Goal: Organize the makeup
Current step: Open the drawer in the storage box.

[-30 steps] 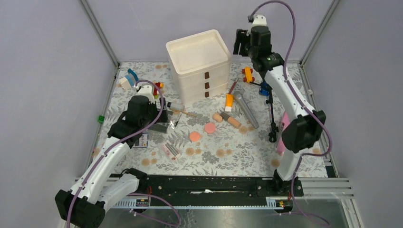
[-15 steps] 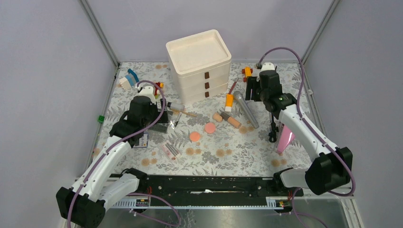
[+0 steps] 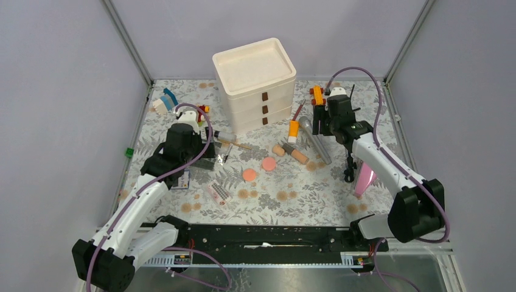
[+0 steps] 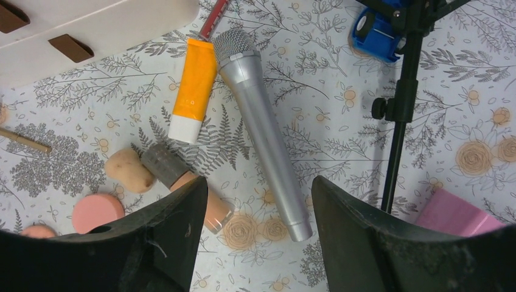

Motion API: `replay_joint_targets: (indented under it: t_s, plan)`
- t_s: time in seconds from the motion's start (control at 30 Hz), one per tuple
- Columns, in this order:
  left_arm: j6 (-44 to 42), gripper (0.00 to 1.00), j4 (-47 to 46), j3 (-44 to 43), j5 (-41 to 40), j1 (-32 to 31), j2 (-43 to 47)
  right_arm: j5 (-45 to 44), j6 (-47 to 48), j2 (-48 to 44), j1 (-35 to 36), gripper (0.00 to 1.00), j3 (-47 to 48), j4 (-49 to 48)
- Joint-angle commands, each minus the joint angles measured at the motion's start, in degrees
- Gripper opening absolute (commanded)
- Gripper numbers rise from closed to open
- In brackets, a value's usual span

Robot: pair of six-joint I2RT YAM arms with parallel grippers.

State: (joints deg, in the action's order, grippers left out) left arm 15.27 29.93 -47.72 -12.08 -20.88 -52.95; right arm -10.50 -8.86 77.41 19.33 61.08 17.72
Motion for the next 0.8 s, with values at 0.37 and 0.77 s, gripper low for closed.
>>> replay_joint_targets:
  t_s: [0.37, 0.77]
  plan:
    - [0.38, 0.91, -1.73, -0.97, 1.98, 0.32, 0.86, -1.06, -17.55, 13.13, -0.26, 1.0, 14.28, 20.97]
    - [0.73, 0.92, -1.62, -0.99, 3.37, -1.63, 2.05, -2.67, -17.02, 8.84, -0.26, 0.99, 12.74, 17.7]
